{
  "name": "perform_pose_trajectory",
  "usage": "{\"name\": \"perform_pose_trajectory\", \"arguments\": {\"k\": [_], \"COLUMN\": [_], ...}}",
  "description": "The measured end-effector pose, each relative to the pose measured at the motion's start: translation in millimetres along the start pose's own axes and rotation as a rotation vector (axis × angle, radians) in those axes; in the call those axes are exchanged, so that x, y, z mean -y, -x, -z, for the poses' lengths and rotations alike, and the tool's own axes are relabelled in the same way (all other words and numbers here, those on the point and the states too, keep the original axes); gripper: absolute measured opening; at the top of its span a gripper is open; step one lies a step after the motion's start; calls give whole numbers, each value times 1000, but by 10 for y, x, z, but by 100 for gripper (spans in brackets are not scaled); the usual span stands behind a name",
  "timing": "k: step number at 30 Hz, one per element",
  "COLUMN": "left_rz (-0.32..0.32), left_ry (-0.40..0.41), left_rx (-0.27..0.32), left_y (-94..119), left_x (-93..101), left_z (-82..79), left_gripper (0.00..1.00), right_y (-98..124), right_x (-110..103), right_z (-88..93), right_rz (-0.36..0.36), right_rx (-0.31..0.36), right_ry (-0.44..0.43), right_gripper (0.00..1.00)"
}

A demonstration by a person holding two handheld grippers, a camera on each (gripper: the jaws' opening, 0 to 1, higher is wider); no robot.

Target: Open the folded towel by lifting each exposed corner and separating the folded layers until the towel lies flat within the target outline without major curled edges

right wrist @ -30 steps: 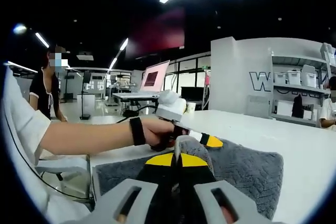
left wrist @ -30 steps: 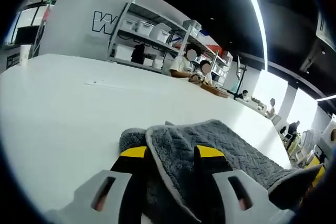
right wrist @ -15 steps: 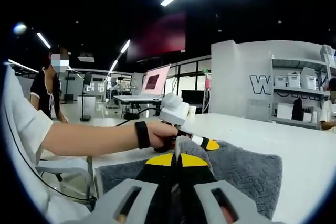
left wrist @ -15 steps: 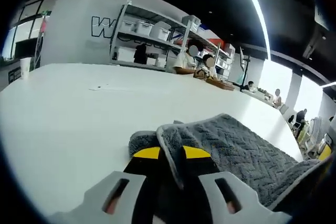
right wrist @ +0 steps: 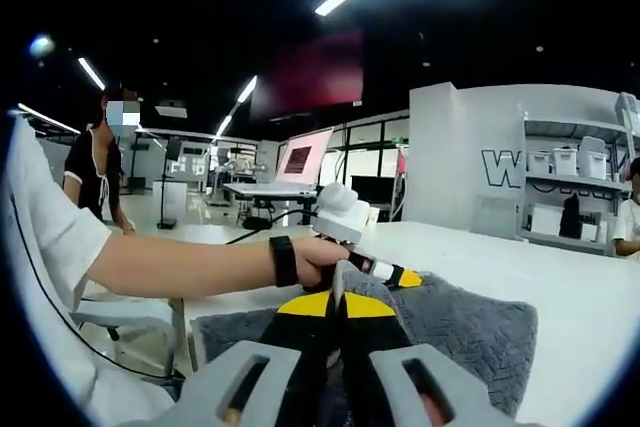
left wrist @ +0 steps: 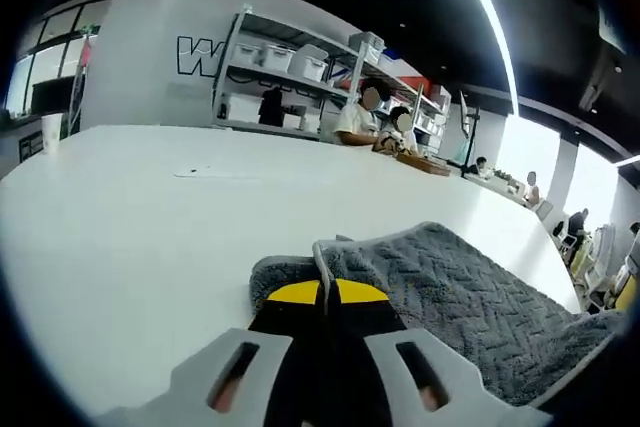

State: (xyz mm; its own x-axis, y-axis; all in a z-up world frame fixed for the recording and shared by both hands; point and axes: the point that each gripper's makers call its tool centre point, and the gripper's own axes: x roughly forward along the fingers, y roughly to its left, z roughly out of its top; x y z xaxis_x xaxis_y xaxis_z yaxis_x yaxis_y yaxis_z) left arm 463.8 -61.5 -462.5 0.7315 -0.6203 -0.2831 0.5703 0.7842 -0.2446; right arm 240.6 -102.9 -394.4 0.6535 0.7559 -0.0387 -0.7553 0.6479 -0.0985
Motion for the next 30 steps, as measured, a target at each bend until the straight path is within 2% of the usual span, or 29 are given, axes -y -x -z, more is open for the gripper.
{"name": "perform_pose_trajectory", "arguments": {"k": [2,11,17,23,30], "left_rz": [18,-21,-24,-24,-18], "left_ry": [-16,-62,-48,-28,-18], "left_rx": [-7,9,35,39,58], "left_y": [1,70,81,88,109], "left_x": [24,64,73,81,122], "left_z": [2,-52,-141,-151,-204], "left_gripper": [3,2,2,2,1], "right_y": [7,26,58,51,72], "right_x": [-6,-155,-303,-427,-498], "right_z": [5,-26,-123,-82,-94], "right_rz": [1,-37,-91,-104,-120], "right_rx": [-2,-1,20,-6,-8], "right_ry": [9,47,19,62,64], "right_gripper": [0,0,0,0,0]}}
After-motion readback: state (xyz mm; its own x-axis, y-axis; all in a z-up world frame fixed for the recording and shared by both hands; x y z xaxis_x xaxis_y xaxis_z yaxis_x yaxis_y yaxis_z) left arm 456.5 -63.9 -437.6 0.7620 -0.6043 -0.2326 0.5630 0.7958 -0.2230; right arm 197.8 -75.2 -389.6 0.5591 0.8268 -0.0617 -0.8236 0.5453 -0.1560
